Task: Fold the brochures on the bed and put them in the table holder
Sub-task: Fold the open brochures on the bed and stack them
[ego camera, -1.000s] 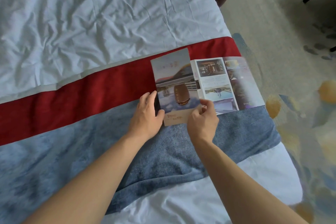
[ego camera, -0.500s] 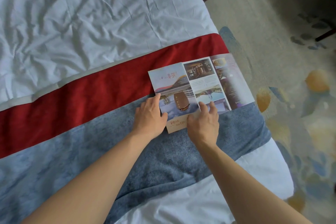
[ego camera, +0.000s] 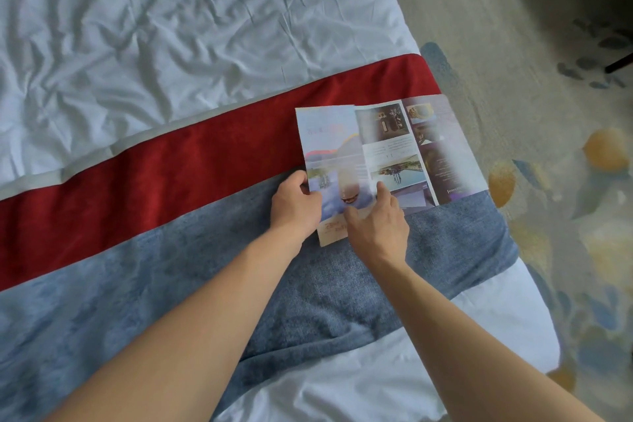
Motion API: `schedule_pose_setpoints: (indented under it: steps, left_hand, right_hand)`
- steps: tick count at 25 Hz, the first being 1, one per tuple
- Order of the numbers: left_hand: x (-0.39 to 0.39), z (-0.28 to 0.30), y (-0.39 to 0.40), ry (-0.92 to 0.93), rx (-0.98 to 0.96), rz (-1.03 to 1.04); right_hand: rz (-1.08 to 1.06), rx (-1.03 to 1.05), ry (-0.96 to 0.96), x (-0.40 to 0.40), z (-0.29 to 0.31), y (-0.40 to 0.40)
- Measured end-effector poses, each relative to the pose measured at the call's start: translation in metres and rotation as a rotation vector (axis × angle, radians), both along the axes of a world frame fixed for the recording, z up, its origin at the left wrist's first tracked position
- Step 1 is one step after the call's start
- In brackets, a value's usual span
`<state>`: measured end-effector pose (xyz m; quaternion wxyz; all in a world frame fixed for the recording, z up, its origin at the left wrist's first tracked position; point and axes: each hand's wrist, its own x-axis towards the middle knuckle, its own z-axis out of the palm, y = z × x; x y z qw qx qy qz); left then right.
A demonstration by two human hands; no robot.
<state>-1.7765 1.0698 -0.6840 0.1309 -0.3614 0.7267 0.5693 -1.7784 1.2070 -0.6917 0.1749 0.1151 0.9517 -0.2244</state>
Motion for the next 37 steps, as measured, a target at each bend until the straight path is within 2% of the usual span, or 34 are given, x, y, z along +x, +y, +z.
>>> schedule_pose_setpoints:
  steps: [3, 5, 10, 12, 15, 17, 18, 19, 21, 23, 25, 27, 29, 32, 37]
  left_hand:
    - [0.004, 0.007, -0.012, 0.015, -0.015, 0.079]
    - [0.008, 0.011, -0.029, 0.041, 0.026, 0.177]
    - [0.025, 0.021, -0.056, 0.075, 0.124, 0.294]
    - [0.03, 0.021, -0.059, 0.09, 0.241, 0.347]
    - [0.032, 0.016, -0.066, 0.12, 0.469, 0.454]
    - [0.031, 0.014, -0.068, 0.122, 0.548, 0.475]
    - [0.03, 0.014, -0.067, 0.109, 0.529, 0.46]
    - [0.029, 0.014, -0.067, 0.08, 0.426, 0.415]
    - [0.029, 0.009, -0.068, 0.025, 0.046, 0.275]
    - [0.031, 0.006, -0.069, 0.053, -0.272, 0.146]
    - [0.032, 0.001, -0.07, 0.061, -0.405, 0.023]
    - [0.032, -0.006, -0.068, 0.02, -0.438, -0.099]
    - [0.03, -0.011, -0.063, -0.007, -0.429, -0.172]
    - [0.023, -0.016, -0.048, 0.03, -0.399, -0.255]
    - [0.006, -0.016, -0.016, 0.162, -0.396, -0.342]
  right_hand:
    - [0.019, 0.025, 0.07, -0.002, 0.007, -0.007]
    - [-0.01, -0.044, 0.068, -0.002, 0.013, -0.016]
    - [-0.093, -0.449, -0.125, 0.002, 0.02, -0.05]
    - [-0.114, -0.537, -0.168, 0.004, 0.02, -0.059]
    - [-0.132, -0.626, -0.136, 0.006, 0.022, -0.063]
    - [-0.145, -0.688, -0.119, 0.004, 0.026, -0.063]
    - [-0.161, -0.72, -0.134, 0.003, 0.028, -0.063]
    - [-0.169, -0.738, -0.146, 0.002, 0.029, -0.063]
    - [-0.138, -0.688, -0.115, 0.003, 0.032, -0.063]
    - [-0.09, -0.541, -0.062, 0.003, 0.029, -0.06]
    - [-0.059, -0.322, -0.016, -0.001, 0.025, -0.052]
    - [-0.056, -0.163, 0.002, -0.006, 0.02, -0.039]
    - [-0.08, -0.111, -0.066, -0.01, 0.015, -0.026]
    - [-0.114, -0.147, -0.117, -0.011, 0.012, -0.015]
    - [-0.213, -0.269, -0.068, -0.021, 0.016, -0.004]
